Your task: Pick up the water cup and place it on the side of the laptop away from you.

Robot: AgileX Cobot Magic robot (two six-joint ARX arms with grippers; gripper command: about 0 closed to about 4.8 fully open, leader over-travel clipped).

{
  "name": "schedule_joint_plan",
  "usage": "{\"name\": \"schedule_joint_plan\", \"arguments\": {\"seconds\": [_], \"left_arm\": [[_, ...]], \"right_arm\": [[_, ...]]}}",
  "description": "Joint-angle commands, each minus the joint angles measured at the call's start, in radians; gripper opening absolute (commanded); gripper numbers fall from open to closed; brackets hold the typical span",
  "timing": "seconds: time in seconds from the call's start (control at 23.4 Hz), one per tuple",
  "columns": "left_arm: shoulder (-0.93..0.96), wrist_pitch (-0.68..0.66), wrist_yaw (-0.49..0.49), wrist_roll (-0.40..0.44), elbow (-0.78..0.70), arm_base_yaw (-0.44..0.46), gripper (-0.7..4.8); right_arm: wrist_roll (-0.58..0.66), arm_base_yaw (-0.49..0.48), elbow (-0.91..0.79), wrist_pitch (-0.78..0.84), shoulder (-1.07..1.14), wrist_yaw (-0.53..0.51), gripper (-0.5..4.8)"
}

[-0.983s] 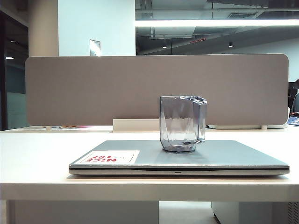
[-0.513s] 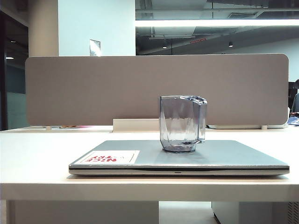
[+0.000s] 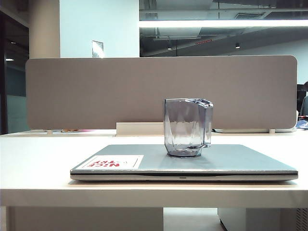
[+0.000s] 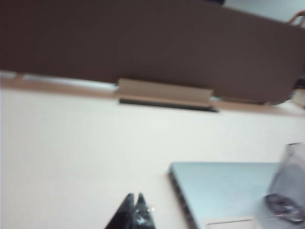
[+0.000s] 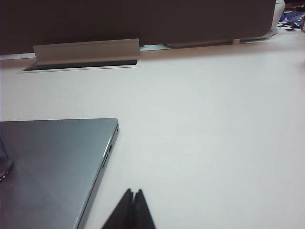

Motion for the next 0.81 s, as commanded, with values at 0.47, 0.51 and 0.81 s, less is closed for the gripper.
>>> {"name": "schedule_joint_plan", "arguments": {"seconds": [0.47,0.51,0.81], "left_arm": [[0.341,0.018,0.224,-0.005,0.29,-0.002,-0.05],[0.414,0.019,0.225,-0.005,0.326,-0.007,-0.06],[0.764,0.219,0.212,0.04,0.407,-0.191,-0.05]], "right_arm": [[0.004,0.0,-0.006,0.01,-0.002,-0.011,-0.01],[0.004,0.0,-0.006,0.01,-0.002,-0.011,-0.01],[0.004,0.0,-0.006,0.009,-0.002,-0.011,-0.01]]}}
